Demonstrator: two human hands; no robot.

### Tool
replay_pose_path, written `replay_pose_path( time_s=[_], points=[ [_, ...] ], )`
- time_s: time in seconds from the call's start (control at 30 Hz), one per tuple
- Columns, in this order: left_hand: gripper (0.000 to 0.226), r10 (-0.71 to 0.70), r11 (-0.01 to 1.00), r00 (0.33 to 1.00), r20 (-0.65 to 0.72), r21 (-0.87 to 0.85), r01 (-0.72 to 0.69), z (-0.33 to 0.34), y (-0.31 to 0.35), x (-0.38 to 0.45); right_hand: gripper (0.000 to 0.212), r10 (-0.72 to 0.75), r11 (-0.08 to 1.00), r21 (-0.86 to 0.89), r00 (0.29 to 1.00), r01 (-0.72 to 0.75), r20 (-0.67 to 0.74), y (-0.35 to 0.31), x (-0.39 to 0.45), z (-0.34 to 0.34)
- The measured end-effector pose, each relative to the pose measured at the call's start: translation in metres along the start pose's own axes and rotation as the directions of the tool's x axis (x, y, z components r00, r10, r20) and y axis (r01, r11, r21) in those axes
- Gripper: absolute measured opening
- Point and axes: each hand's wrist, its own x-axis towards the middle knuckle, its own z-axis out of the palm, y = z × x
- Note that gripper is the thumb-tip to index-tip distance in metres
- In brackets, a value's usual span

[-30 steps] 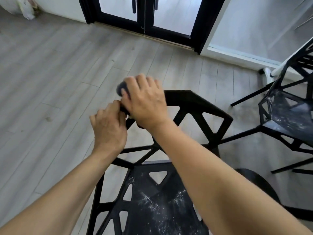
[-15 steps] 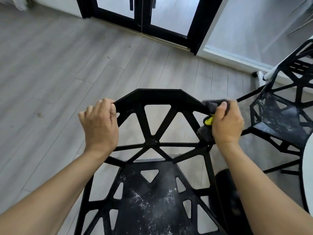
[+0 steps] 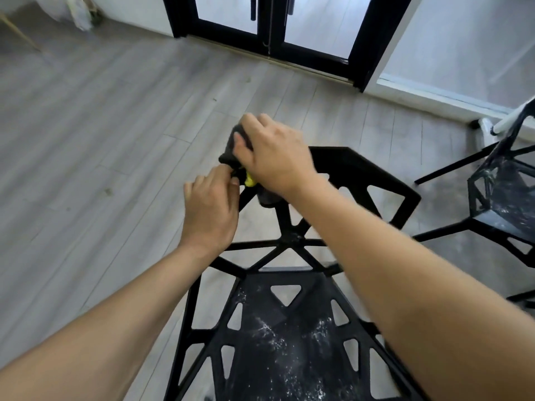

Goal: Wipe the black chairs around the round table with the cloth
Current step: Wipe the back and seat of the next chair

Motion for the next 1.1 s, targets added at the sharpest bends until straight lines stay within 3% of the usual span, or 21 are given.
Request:
replay_pose_path(
  time_s=[0.07,0.13,0.23,0.37,0.47,0.6,0.7,0.8,1.0,1.03,1.1],
  points=[
    [0.026,-0.023,0.999,1.0,0.011,-0.047,0.023,-0.005,-0.015,-0.014,0.037,-0.057,0.998,0.035,0.998,0.055,0.036,0.017,-0.005,-0.01],
    [0.028,-0.168,0.972,0.984,0.063,-0.154,0.175,-0.008,-0.037,-0.043,0.035,-0.006,0.999,0.033,1.0,0.005,0.018,0.034,-0.011,-0.018],
    [0.032,-0.366,0.856,0.877,0.312,-0.256,0.449,0.003,-0.068,-0.108,0.033,0.17,0.985,0.014,0.985,-0.17,-0.037,0.061,-0.018,-0.025],
    [0.044,-0.442,0.746,0.761,0.475,-0.276,0.606,0.036,-0.076,-0.146,0.034,0.329,0.942,-0.044,0.941,-0.334,-0.081,0.077,-0.016,-0.031],
    [0.046,-0.371,0.778,0.81,0.454,-0.326,0.538,0.047,-0.063,-0.126,0.032,0.364,0.929,-0.038,0.928,-0.368,-0.077,0.077,-0.012,-0.029],
    [0.038,-0.176,0.822,0.895,0.409,-0.439,0.362,0.039,-0.04,-0.06,0.035,0.397,0.915,-0.024,0.91,-0.402,-0.117,0.074,-0.012,-0.029],
    [0.029,-0.168,0.782,0.892,0.419,-0.494,0.379,0.038,-0.03,-0.028,0.035,0.278,0.96,0.01,0.951,-0.279,-0.135,0.061,-0.016,-0.023],
    [0.026,-0.175,0.794,0.909,0.378,-0.492,0.357,0.044,-0.037,-0.031,0.029,0.014,0.997,-0.075,0.985,-0.027,-0.173,0.036,-0.029,-0.001],
    [0.024,-0.18,0.735,0.89,0.419,-0.544,0.405,0.049,-0.045,-0.037,0.025,-0.182,0.975,-0.176,0.94,0.134,-0.289,-0.025,-0.056,0.063],
    [0.023,-0.182,0.743,0.894,0.409,-0.538,0.397,0.049,-0.044,-0.038,0.026,-0.244,0.965,-0.172,0.922,0.199,-0.3,-0.021,-0.054,0.062],
    [0.022,-0.173,0.783,0.921,0.349,-0.518,0.344,0.049,-0.042,-0.04,0.034,-0.465,0.881,-0.202,0.864,0.429,-0.194,0.002,-0.053,0.05]
  ],
)
